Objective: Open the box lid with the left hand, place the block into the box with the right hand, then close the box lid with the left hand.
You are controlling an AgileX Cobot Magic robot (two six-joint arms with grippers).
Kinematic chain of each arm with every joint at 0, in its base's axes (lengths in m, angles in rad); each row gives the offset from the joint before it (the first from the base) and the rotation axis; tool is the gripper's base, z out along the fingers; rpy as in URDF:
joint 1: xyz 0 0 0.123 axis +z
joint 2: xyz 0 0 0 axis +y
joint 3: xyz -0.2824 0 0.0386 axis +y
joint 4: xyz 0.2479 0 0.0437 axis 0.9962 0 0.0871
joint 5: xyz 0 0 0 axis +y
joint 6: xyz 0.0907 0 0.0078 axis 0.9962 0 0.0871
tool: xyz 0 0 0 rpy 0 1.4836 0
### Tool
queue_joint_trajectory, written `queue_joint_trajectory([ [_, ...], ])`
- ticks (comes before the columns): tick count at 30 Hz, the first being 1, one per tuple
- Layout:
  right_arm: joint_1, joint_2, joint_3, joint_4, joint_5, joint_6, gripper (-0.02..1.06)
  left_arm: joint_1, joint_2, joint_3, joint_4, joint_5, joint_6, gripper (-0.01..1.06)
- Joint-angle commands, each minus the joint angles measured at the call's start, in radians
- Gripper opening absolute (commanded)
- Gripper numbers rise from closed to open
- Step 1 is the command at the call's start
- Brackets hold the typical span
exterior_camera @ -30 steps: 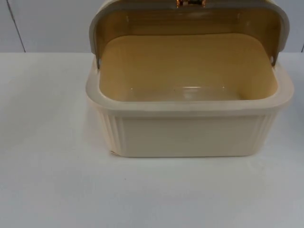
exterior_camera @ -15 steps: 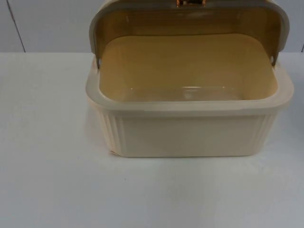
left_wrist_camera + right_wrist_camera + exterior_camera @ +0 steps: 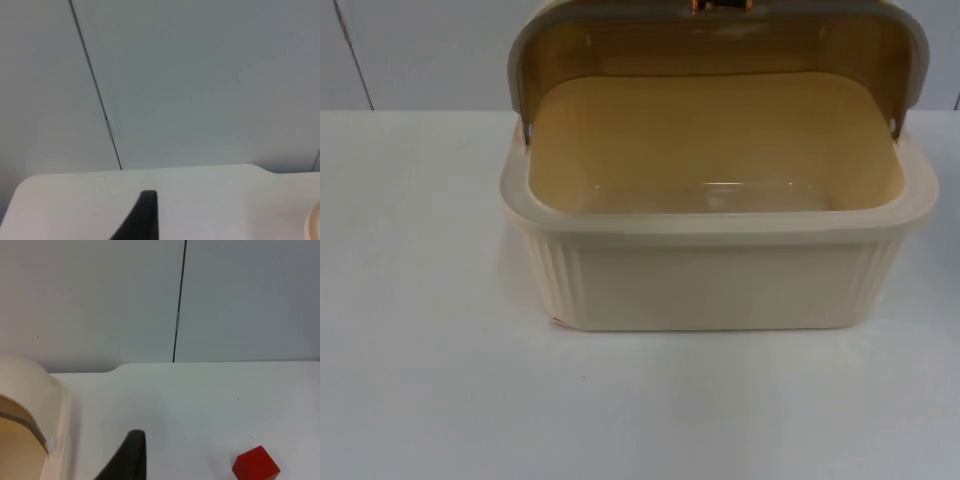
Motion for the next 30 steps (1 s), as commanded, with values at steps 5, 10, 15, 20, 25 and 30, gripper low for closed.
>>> queue_joint_trajectory([
  [5, -0.005, -0.005, -0.008, -0.003, -0.001, 0.003, 1.05, 0.0, 0.004, 0.005, -0.024, -0.004, -0.01, 1.04],
  [10, -0.005, -0.005, -0.008, -0.003, -0.001, 0.003, 1.05, 0.0, 0.004, 0.005, -0.016, -0.008, -0.01, 1.04],
  [15, -0.005, -0.005, -0.008, -0.003, -0.001, 0.003, 1.05, 0.0, 0.004, 0.005, -0.016, -0.016, -0.01, 1.04],
  [20, -0.005, -0.005, -0.008, -0.003, -0.001, 0.003, 1.05, 0.0, 0.004, 0.005, -0.016, -0.023, -0.01, 1.04],
  [25, -0.005, -0.005, -0.008, -0.003, -0.001, 0.003, 1.05, 0.0, 0.004, 0.005, -0.016, -0.033, -0.01, 1.04],
  [30, -0.005, -0.005, -0.008, -0.003, 0.001, 0.003, 1.05, 0.0, 0.004, 0.005, -0.023, -0.001, -0.01, 1.04],
])
